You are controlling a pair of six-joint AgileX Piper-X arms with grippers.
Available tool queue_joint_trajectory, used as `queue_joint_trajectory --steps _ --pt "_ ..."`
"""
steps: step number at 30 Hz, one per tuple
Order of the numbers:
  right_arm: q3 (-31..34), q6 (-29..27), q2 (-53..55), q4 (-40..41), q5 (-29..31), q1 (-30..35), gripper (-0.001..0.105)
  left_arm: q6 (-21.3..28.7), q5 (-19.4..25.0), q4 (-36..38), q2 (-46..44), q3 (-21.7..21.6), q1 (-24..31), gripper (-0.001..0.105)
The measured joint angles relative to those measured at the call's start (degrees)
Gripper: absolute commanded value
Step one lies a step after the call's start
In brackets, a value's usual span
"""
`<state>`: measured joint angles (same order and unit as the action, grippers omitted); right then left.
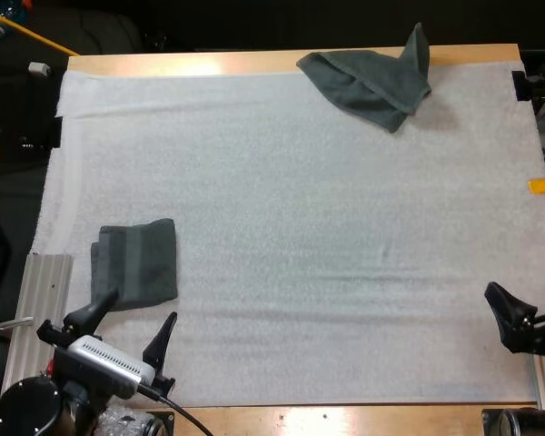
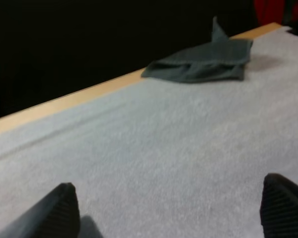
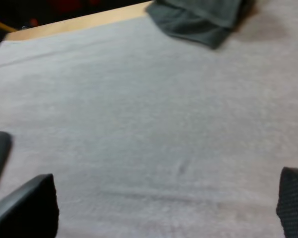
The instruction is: Pick towel from pile, fold and stack
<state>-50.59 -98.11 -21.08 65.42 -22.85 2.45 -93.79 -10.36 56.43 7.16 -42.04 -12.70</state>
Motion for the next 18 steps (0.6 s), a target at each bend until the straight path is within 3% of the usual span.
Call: queue_joint_trajectory --steps 8,14,18 --pt "-1.58 2.09 -10.26 -8.87 -8.54 0.00 0.086 0.25 -5.03 -3.46 0.73 -0.73 -0.03 0.071" --pt "-1.84 7.31 -20.36 -21.16 -8.94 -0.60 0.086 0.25 -5.42 -3.86 0.73 -0.76 -0.03 0.071" --pt "-2.86 10.47 -28.13 -29.32 -6.66 -4.46 0.086 0.25 -5.42 -3.86 0.73 -0.76 -0.03 0.071"
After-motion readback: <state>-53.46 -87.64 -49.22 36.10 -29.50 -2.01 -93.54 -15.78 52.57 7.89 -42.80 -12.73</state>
